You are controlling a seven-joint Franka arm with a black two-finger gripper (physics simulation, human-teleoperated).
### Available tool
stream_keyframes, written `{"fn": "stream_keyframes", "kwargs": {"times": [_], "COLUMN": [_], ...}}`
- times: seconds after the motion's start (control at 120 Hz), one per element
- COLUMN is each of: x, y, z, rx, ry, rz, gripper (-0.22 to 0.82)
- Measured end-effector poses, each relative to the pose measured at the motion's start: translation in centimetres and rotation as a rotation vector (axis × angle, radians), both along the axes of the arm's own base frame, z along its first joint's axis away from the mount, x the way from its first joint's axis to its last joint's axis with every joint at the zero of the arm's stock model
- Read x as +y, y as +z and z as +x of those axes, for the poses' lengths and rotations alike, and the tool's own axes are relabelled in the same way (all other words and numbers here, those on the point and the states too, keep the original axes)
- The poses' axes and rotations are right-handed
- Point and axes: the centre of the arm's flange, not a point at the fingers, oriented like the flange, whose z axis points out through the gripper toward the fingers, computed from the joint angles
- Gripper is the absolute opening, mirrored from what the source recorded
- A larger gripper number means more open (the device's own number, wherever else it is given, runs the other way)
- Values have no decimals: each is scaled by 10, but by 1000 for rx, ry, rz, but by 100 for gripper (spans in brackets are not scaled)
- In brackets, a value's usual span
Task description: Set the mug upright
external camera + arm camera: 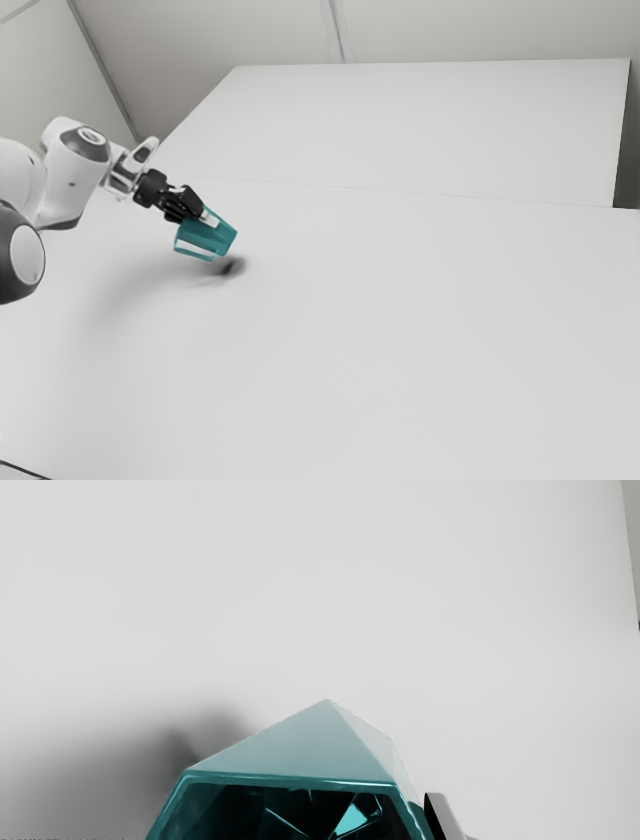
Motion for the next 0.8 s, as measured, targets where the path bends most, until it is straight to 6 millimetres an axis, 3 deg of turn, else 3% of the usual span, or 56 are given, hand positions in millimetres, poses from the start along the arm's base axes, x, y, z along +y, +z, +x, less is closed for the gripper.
{"fn": "stream_keyframes", "kwargs": {"times": [0.275, 0.8], "x": [-44, -121], "y": [46, 60], "z": [-5, -30], "rx": [13, 53], "ry": [-129, -179], "rz": [251, 514], "gripper": [-17, -17]}}
